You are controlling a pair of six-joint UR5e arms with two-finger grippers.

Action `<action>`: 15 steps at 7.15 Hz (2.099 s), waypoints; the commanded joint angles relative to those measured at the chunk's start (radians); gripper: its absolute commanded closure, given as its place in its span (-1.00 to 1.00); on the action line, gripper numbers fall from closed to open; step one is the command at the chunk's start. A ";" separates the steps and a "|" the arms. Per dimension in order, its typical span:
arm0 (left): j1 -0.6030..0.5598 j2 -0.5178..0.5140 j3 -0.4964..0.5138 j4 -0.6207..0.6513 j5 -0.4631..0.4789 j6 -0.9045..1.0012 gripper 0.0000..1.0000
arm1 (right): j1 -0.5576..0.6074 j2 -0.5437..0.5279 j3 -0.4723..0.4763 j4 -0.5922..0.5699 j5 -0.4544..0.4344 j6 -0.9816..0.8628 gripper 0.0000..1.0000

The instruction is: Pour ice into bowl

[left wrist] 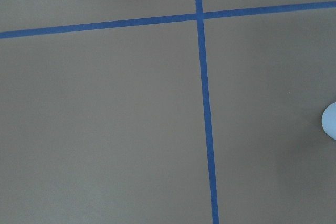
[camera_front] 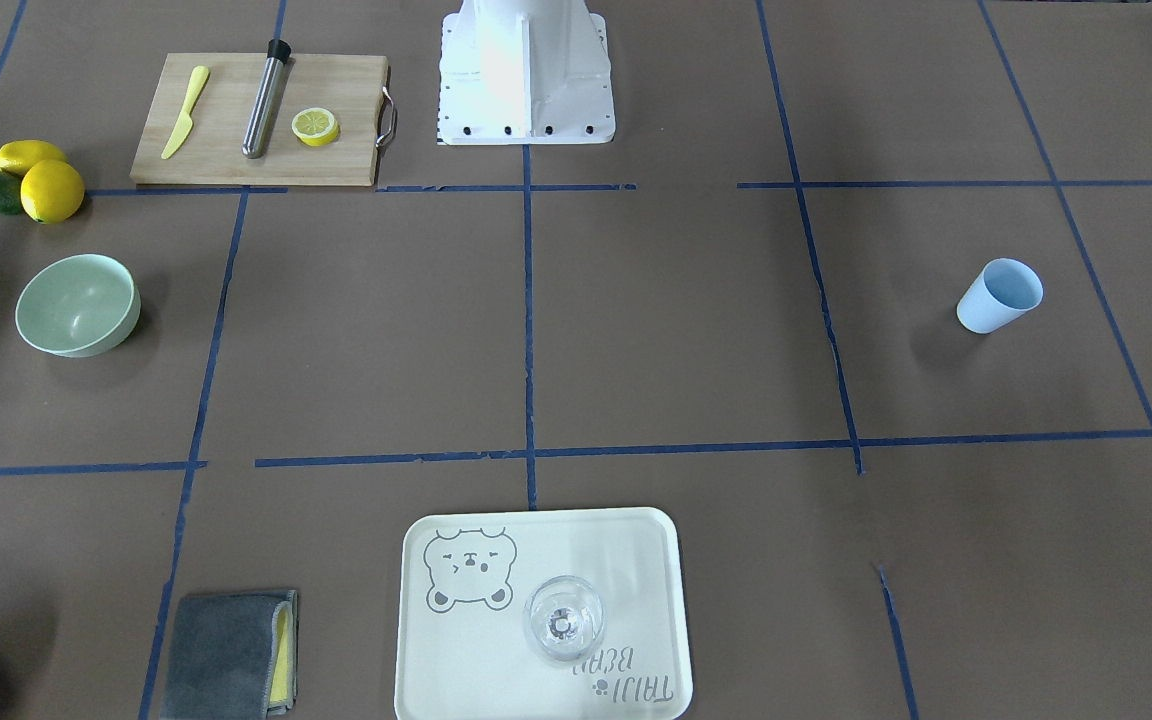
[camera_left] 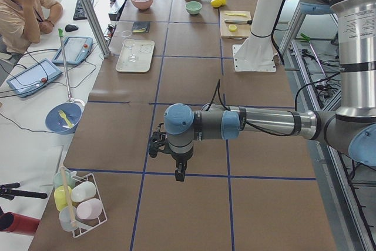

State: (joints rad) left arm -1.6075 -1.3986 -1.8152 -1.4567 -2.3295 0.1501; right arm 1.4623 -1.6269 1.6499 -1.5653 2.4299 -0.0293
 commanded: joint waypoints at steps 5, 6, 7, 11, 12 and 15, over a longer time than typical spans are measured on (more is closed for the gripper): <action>-0.002 0.007 -0.036 0.003 -0.004 0.016 -1.00 | -0.005 -0.013 0.021 0.095 0.009 -0.001 -1.00; -0.002 0.010 -0.038 0.003 -0.002 0.016 -1.00 | -0.043 -0.052 0.015 0.220 0.070 0.023 -1.00; -0.002 0.012 -0.035 0.003 -0.005 0.013 -1.00 | -0.104 -0.059 0.016 0.320 0.078 0.253 -1.00; -0.002 0.016 -0.038 0.003 -0.010 0.009 -1.00 | -0.467 -0.139 0.014 0.838 -0.159 0.921 -0.89; -0.002 0.016 -0.039 0.003 -0.010 0.009 -1.00 | -0.483 -0.145 0.004 0.838 -0.164 0.921 -0.76; -0.002 0.016 -0.041 0.003 -0.010 0.008 -1.00 | -0.502 -0.146 -0.025 0.834 -0.179 0.922 0.99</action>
State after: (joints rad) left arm -1.6091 -1.3821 -1.8550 -1.4542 -2.3397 0.1582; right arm 0.9636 -1.7736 1.6339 -0.7314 2.2565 0.8919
